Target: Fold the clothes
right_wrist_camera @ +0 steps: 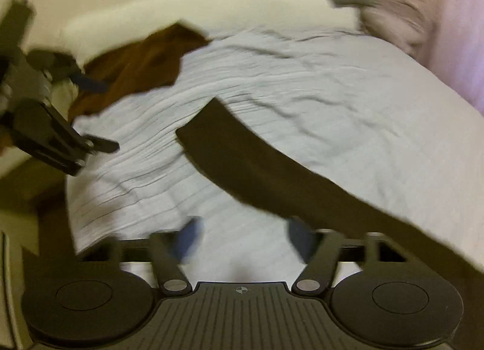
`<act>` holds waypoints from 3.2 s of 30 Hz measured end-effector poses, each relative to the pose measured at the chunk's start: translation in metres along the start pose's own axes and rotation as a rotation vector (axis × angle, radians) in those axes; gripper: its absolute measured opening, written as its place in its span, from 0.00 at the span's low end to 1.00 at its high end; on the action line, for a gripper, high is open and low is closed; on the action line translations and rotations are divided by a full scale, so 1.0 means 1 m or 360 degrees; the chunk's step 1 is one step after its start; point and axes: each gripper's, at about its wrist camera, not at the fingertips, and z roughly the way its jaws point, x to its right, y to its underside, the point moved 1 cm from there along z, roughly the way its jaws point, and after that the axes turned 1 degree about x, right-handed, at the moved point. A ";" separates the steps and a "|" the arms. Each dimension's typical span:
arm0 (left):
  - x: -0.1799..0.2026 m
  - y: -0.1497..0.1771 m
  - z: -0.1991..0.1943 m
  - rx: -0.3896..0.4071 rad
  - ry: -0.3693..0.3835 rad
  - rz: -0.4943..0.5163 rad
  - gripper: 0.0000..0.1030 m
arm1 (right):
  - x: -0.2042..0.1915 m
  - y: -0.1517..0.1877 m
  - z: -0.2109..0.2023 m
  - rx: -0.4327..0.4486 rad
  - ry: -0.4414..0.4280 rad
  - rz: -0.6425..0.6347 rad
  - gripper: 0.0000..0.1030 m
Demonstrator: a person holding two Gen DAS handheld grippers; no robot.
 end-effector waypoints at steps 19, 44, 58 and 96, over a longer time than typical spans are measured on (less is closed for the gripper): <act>-0.011 0.044 0.039 -0.0147 0.0046 -0.0121 0.82 | -0.034 -0.072 0.167 0.0112 -0.0033 -0.0271 0.01; 0.282 -0.104 -0.017 0.0175 0.0547 0.0449 0.82 | 0.368 0.344 -0.157 0.0481 0.0833 0.2056 0.01; 0.330 -0.137 -0.006 0.0208 0.0612 0.0627 0.82 | 0.385 0.415 -0.189 0.0540 0.0893 0.2228 0.01; 0.388 -0.111 0.111 0.0586 0.0386 0.1092 0.03 | 0.422 0.113 0.104 -0.0084 -0.0029 0.0650 0.74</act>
